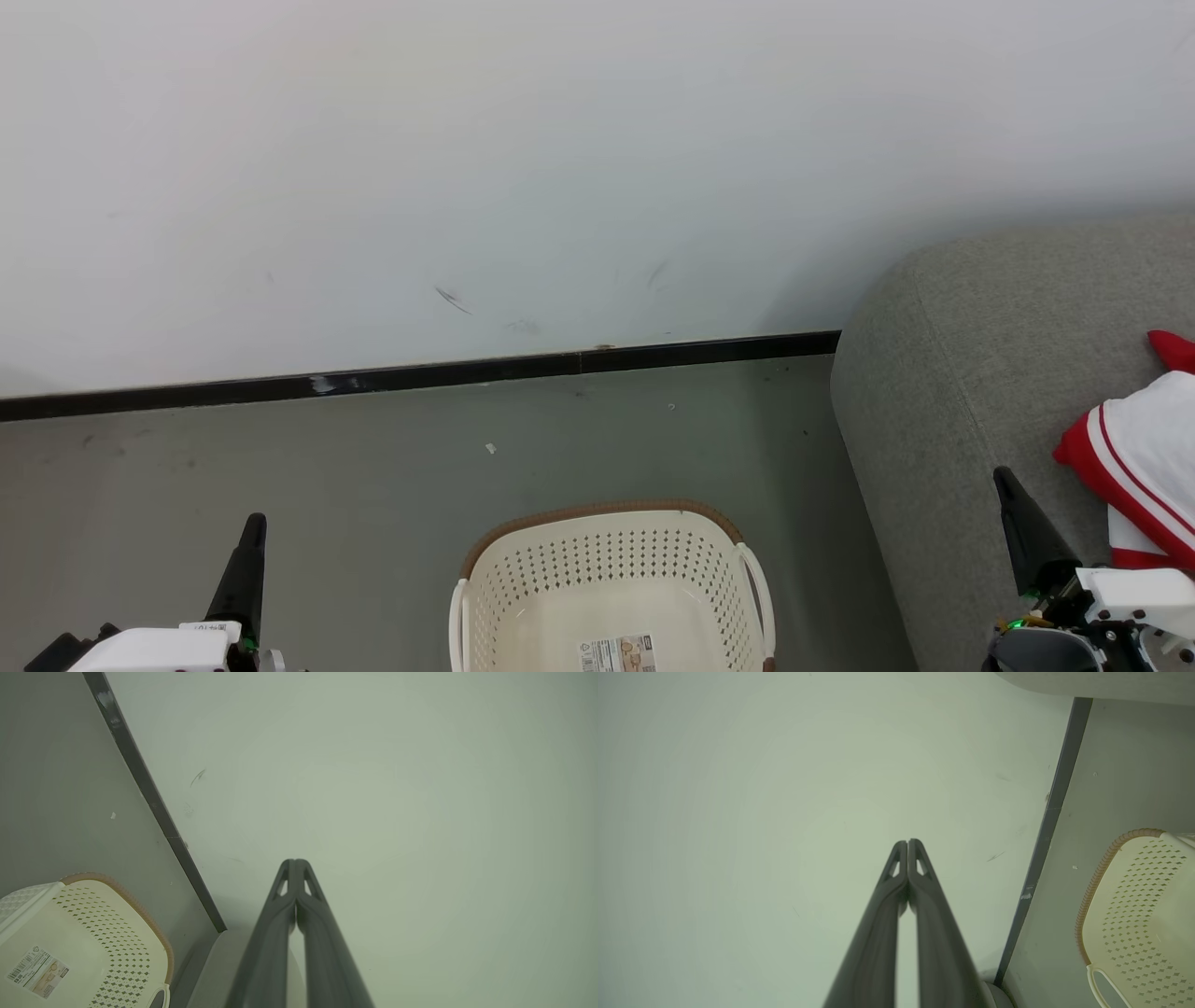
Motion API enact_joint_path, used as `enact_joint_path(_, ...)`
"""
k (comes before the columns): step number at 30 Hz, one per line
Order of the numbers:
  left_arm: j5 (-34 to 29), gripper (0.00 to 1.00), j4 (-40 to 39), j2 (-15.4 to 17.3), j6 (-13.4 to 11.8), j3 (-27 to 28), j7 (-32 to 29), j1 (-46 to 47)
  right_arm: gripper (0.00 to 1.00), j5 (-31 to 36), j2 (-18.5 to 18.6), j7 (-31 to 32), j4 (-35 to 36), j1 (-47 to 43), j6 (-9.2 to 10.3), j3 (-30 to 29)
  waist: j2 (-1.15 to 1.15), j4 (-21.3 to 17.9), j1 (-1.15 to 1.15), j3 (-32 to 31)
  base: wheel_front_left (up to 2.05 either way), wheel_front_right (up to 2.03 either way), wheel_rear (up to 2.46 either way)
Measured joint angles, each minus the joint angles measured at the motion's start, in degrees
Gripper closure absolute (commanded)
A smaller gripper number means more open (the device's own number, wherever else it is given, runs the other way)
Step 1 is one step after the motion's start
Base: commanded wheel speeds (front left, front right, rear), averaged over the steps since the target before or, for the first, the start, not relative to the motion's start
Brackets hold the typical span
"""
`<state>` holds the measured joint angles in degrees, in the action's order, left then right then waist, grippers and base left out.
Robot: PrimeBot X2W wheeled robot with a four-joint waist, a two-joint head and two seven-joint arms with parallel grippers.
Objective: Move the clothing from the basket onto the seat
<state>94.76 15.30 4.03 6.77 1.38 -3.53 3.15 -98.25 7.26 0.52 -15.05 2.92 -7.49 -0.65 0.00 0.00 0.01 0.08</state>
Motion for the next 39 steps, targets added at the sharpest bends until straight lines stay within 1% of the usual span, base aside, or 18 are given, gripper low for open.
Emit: enact_joint_path(39,0.0,1.00,0.2,0.0,0.0,0.1,0.0,0.0,1.00,0.0,-0.2,0.0,0.0,0.0,0.00,-0.2,0.00,0.0,0.00,0.0,0.00,0.00,0.00)
